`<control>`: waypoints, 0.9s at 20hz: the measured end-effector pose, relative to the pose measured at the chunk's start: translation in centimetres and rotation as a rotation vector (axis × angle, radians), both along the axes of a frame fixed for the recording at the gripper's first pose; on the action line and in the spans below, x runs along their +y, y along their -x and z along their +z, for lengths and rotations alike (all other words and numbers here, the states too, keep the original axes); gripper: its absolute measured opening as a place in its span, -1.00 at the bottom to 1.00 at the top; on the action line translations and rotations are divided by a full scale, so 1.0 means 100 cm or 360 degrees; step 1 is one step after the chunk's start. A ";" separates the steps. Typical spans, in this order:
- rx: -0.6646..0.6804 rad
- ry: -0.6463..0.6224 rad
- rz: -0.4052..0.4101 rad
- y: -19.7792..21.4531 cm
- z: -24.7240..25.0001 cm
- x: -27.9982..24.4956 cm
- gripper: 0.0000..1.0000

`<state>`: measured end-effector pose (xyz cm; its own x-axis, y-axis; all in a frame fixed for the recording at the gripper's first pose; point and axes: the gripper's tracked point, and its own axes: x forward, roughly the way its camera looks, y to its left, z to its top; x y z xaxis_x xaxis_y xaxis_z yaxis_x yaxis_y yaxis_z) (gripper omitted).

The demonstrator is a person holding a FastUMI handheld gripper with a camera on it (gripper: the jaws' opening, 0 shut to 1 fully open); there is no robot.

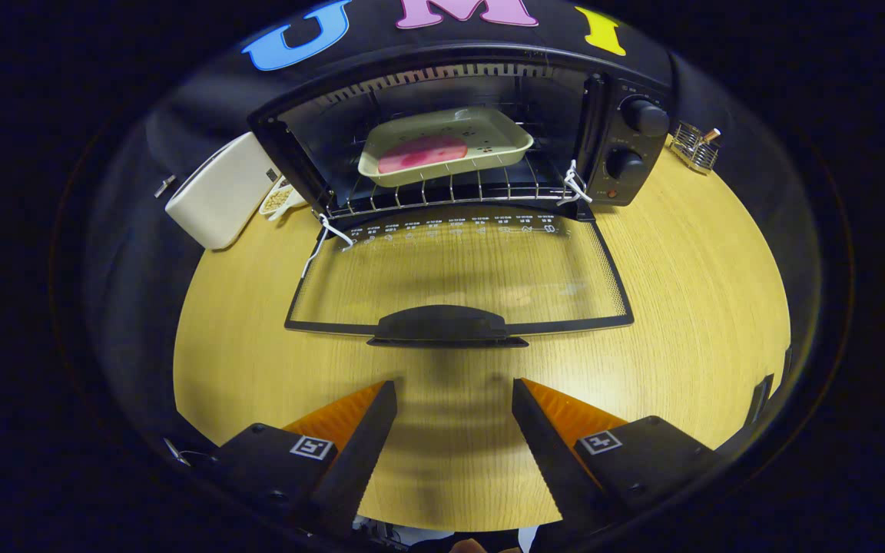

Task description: Open the toaster oven, put the food inside, and close the toaster oven door.

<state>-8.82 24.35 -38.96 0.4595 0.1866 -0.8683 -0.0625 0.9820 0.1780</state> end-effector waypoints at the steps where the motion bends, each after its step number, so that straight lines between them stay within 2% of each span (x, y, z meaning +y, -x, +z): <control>1: 0.0009 0.0020 0.0000 -0.003 -0.006 0.001 1.00; 10: -0.0028 0.0166 -0.0065 -0.025 -0.016 0.000 0.97; 18: -0.0121 0.0084 -0.0060 -0.021 0.007 -0.001 0.97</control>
